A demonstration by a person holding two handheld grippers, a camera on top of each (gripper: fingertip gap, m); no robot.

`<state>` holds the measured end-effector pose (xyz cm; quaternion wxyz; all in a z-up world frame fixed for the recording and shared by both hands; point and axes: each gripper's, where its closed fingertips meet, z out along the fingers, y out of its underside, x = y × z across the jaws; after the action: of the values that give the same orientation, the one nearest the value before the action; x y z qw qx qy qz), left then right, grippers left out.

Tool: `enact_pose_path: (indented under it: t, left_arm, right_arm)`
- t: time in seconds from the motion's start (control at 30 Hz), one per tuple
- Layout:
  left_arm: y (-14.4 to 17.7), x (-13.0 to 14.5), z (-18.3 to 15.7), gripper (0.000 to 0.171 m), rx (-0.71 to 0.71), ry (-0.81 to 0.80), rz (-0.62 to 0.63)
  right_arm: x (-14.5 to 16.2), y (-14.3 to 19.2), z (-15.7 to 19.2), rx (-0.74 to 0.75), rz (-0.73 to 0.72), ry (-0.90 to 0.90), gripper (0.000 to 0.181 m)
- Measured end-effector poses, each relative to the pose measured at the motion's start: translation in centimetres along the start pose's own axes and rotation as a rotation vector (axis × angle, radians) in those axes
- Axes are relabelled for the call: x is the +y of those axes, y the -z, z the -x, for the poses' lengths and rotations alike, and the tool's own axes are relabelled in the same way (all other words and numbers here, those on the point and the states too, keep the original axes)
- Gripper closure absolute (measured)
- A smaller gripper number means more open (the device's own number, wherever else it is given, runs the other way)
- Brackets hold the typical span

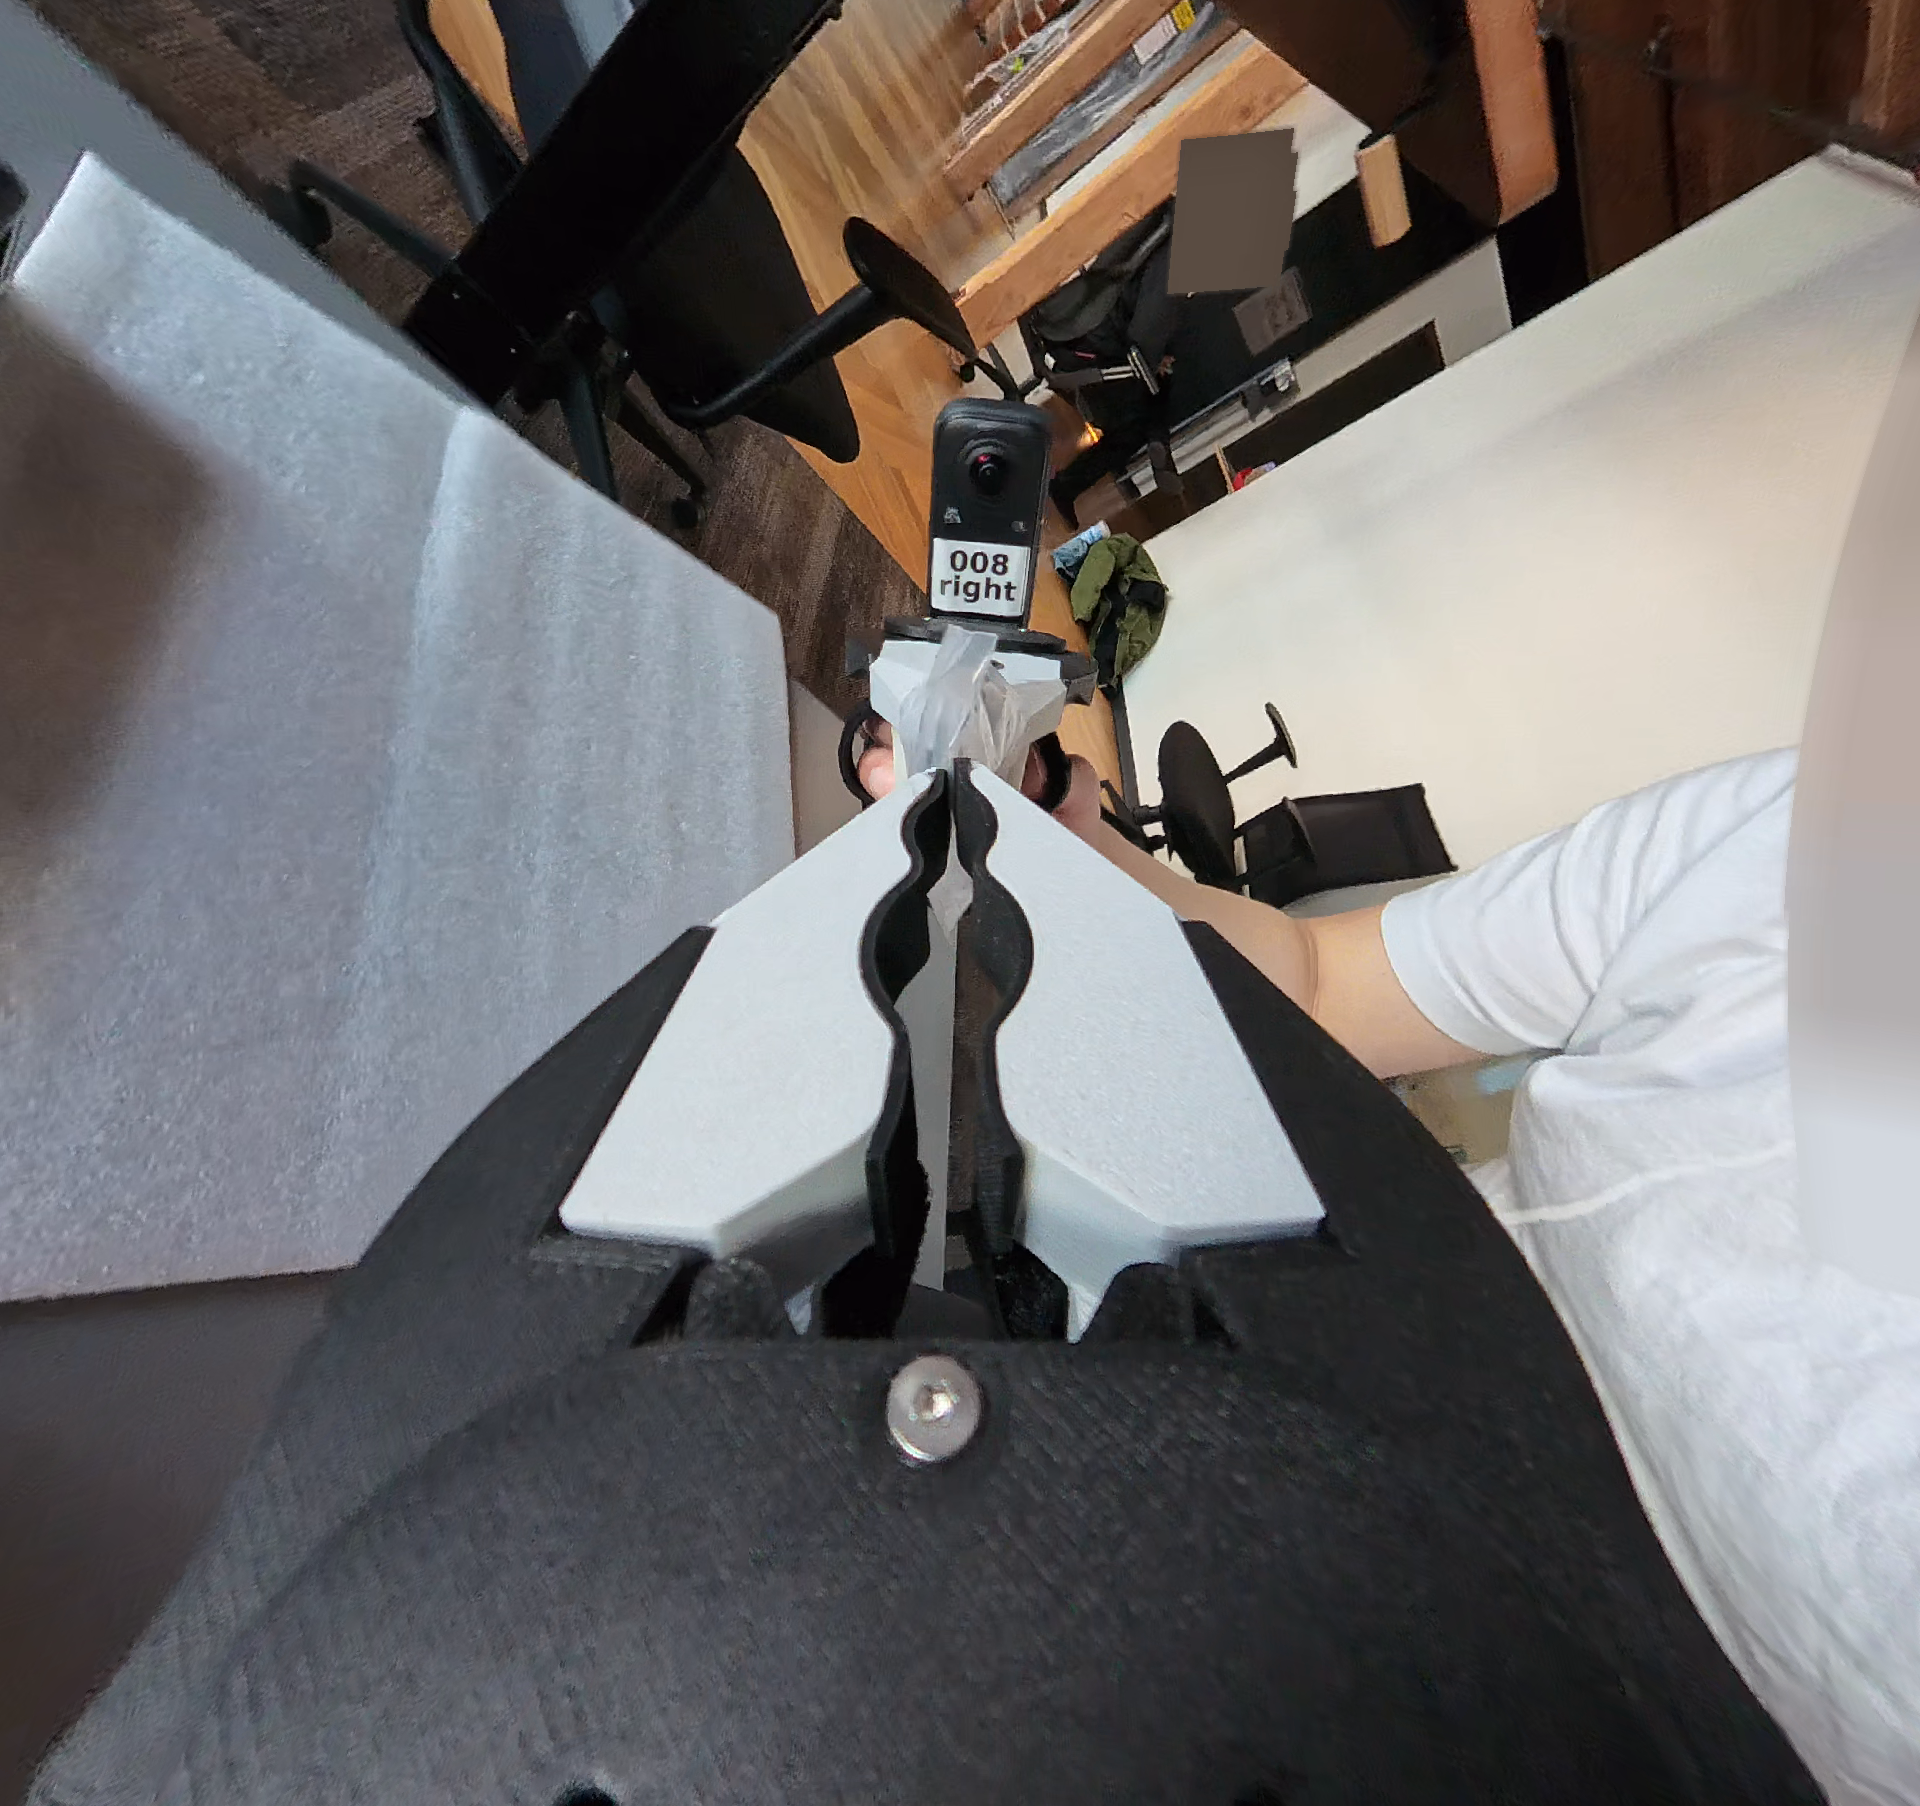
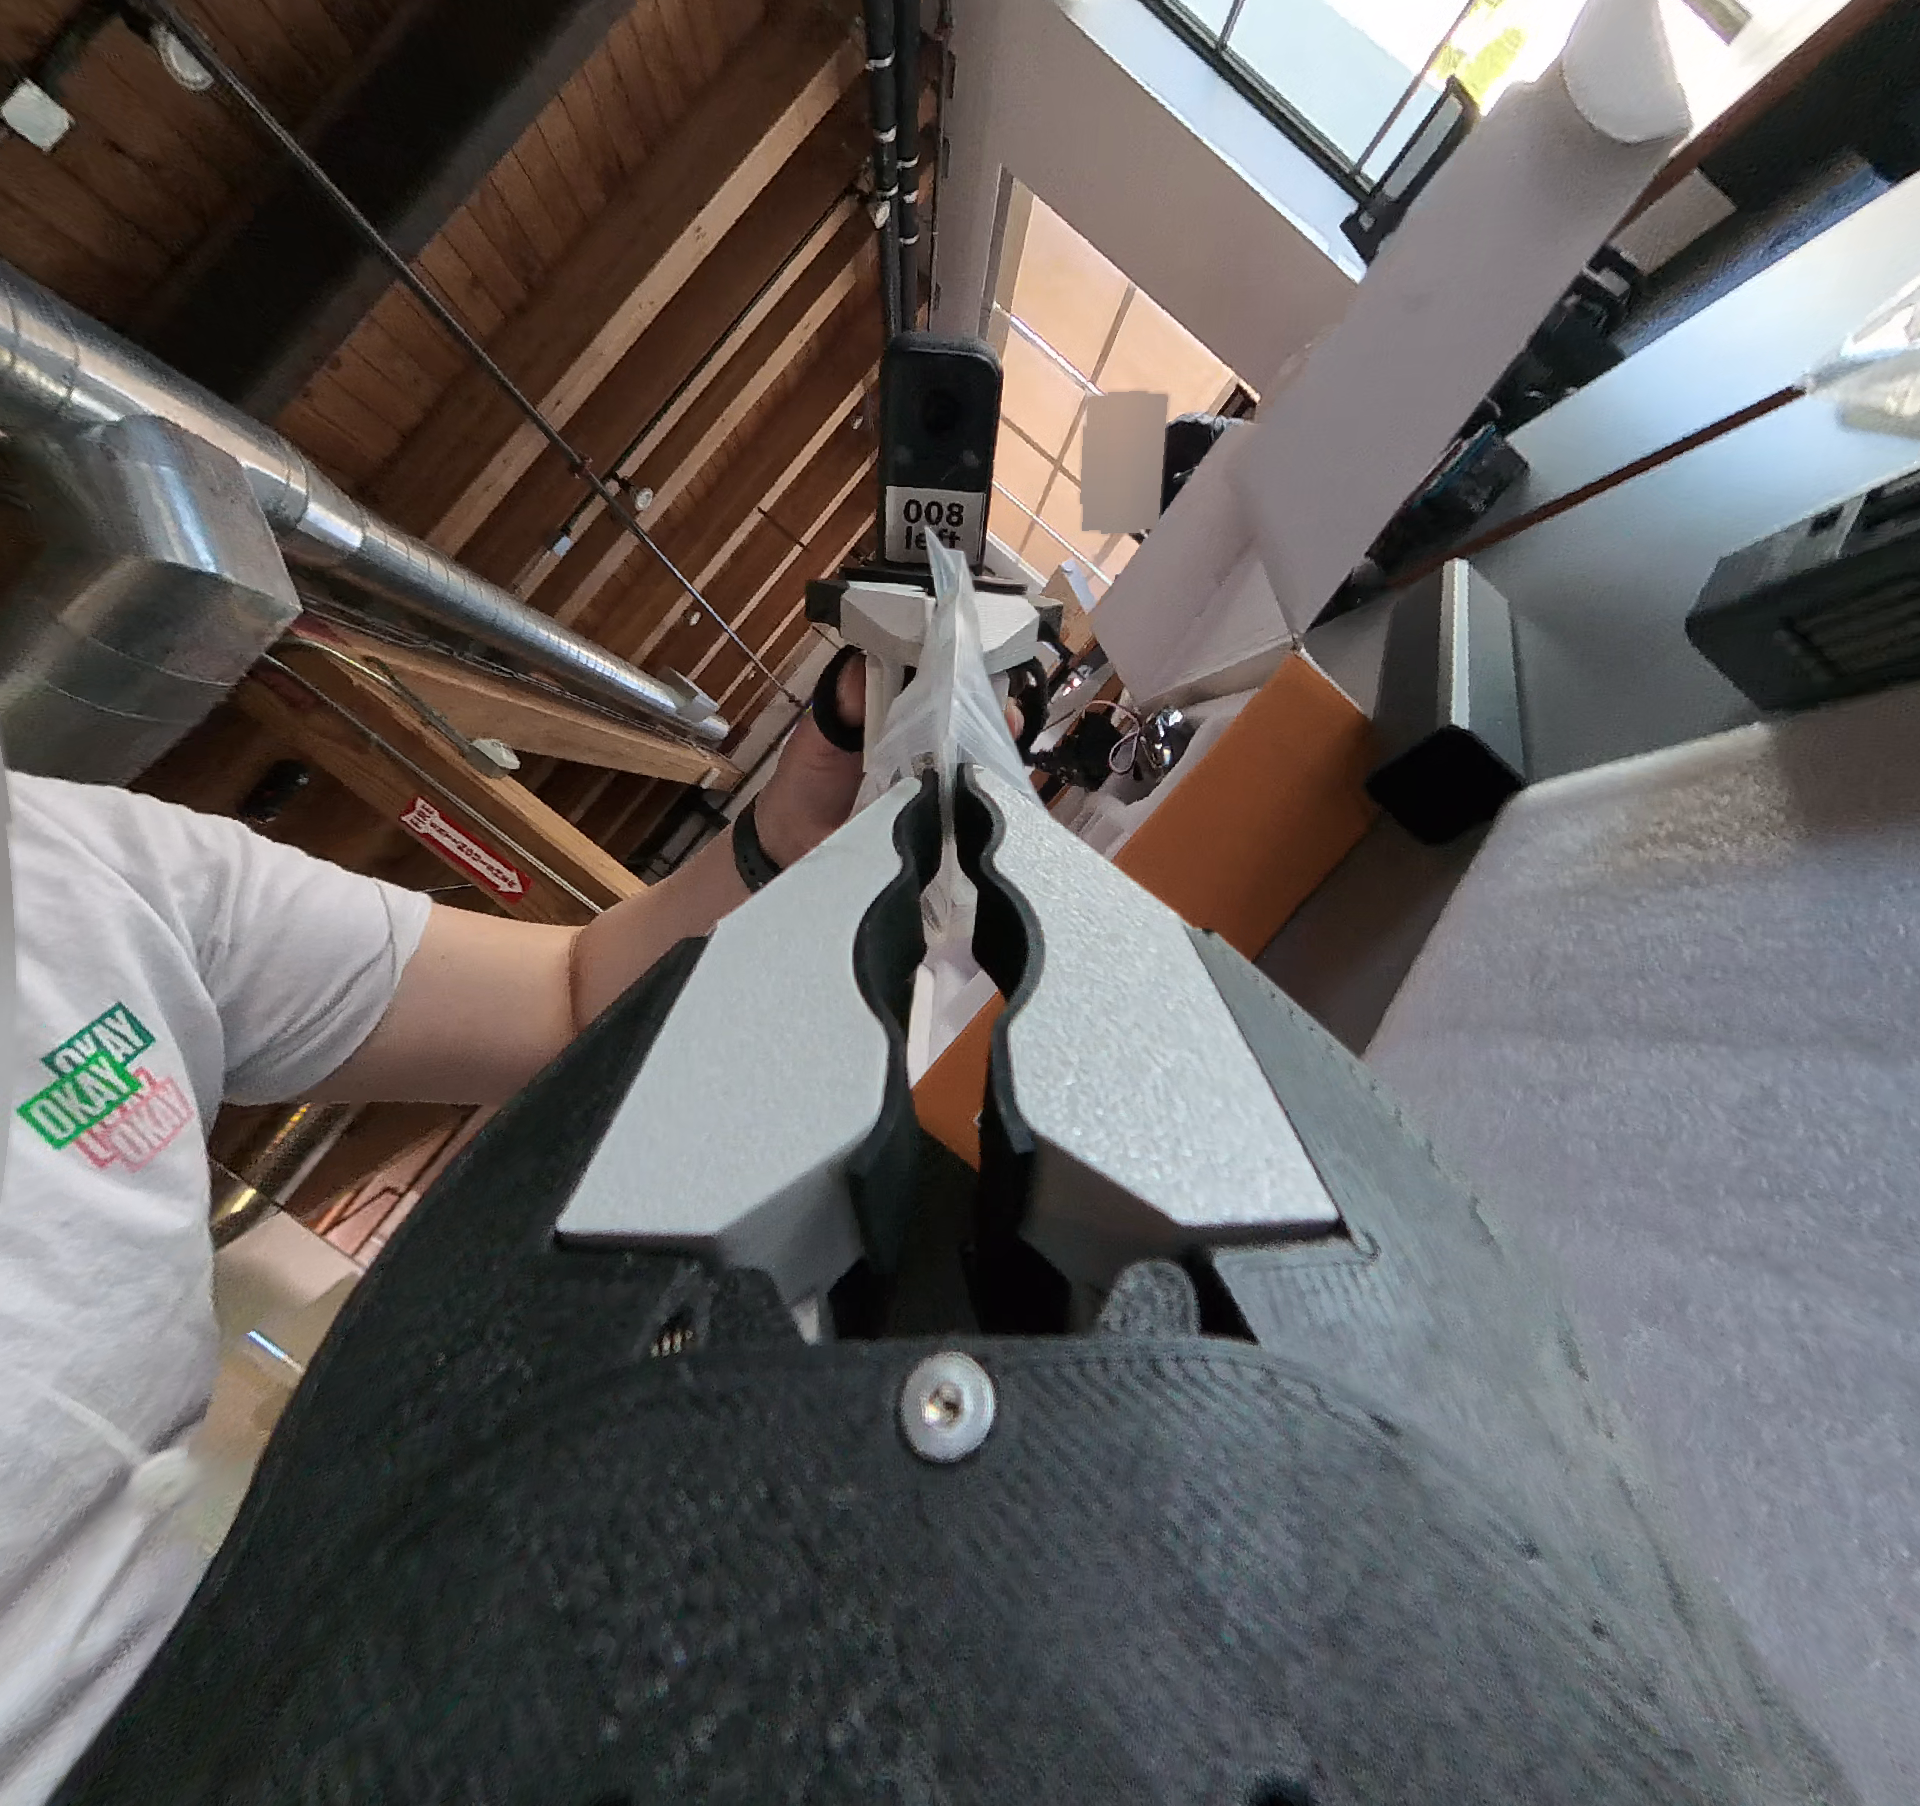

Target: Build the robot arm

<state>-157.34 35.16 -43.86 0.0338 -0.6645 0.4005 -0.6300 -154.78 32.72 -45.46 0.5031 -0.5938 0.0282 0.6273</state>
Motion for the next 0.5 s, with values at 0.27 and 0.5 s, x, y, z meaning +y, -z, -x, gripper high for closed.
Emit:
enact_pose_path:
  t: [0.27,0.5]
  left_arm:
    - [1.0,0.4,2.6,0.171,-0.003,0.126,-0.099]
    - [3.1,2.5,9.2,0.171,-0.371,0.200,-0.128]
  right_arm:
    - [0.9,1.9,-2.0,0.028,-0.047,-0.103,0.181]
    - [4.0,5.5,-6.7,0.170,0.079,-0.263,0.181]
